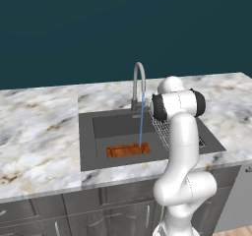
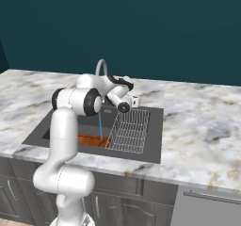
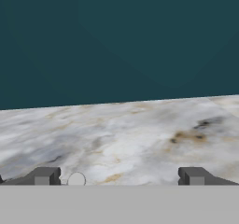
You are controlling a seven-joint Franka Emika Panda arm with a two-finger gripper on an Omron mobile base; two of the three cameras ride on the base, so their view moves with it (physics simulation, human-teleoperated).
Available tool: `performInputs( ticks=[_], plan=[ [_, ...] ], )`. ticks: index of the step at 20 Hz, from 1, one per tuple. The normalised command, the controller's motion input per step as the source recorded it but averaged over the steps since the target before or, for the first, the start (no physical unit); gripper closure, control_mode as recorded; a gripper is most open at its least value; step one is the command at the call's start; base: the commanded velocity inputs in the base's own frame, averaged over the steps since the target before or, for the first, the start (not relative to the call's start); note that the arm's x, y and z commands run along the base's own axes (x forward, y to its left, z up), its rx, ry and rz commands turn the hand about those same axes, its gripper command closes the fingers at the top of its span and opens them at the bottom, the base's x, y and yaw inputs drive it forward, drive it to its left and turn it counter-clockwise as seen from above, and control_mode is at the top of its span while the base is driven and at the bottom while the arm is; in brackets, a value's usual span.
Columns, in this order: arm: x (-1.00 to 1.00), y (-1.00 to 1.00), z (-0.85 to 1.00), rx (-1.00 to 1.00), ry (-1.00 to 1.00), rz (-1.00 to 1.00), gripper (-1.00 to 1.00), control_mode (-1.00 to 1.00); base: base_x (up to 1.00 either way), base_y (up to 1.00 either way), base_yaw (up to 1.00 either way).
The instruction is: Turn on the sink faucet with hot water and rinse the cutting board for ten seconds, then turn off the faucet. Push the cutting board to reach the water if necessary.
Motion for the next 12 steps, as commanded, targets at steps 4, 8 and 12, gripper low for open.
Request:
performInputs(
  ticks=[4,8,12],
  plan=[
    [0.00,0.00,0.00,0.00,0.00,0.00,-1.00,-1.00,0.00,0.00,0.00],
    [0.00,0.00,0.00,0.00,0.00,0.00,-1.00,-1.00,0.00,0.00,0.00],
    [0.00,0.00,0.00,0.00,0.00,0.00,-1.00,-1.00,0.00,0.00,0.00]
  ],
)
